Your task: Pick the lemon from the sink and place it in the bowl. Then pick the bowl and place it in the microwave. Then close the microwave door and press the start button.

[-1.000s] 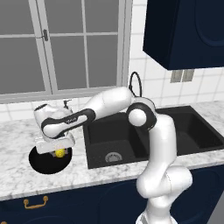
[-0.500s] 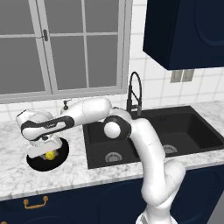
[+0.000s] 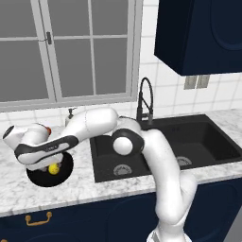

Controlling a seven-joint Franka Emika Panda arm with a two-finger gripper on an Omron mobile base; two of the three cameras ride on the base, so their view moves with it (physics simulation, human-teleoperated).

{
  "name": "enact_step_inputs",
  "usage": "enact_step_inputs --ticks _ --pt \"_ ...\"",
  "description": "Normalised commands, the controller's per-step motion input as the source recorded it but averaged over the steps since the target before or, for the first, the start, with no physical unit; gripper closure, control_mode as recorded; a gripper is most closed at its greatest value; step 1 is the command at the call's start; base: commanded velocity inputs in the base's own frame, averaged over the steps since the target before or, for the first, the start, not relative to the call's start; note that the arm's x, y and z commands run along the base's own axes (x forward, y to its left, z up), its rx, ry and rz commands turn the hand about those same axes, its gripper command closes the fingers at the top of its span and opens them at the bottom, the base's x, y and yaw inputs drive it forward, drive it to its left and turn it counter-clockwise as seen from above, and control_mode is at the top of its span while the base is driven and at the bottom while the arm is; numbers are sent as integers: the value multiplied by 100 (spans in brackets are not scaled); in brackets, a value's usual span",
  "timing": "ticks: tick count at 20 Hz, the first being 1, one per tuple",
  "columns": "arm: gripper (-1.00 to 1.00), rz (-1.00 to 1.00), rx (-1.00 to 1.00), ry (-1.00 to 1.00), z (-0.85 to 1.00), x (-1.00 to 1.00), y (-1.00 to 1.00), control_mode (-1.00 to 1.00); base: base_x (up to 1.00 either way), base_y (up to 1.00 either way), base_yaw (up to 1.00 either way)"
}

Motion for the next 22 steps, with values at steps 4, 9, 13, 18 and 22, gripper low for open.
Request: enact_step_inputs --ticks 4,9,13,18,22 --pt "-100 1 3 -37 45 -34 -28 -100 0 0 0" --pt "-100 1 15 -25 62 -7 -65 -100 0 0 0" --pt "-100 11 21 -22 13 -27 -73 -100 0 0 0" --pt "-100 14 26 -6 22 -17 -46 -100 0 0 0" --pt "-100 12 30 7 82 0 -24 -100 0 0 0"
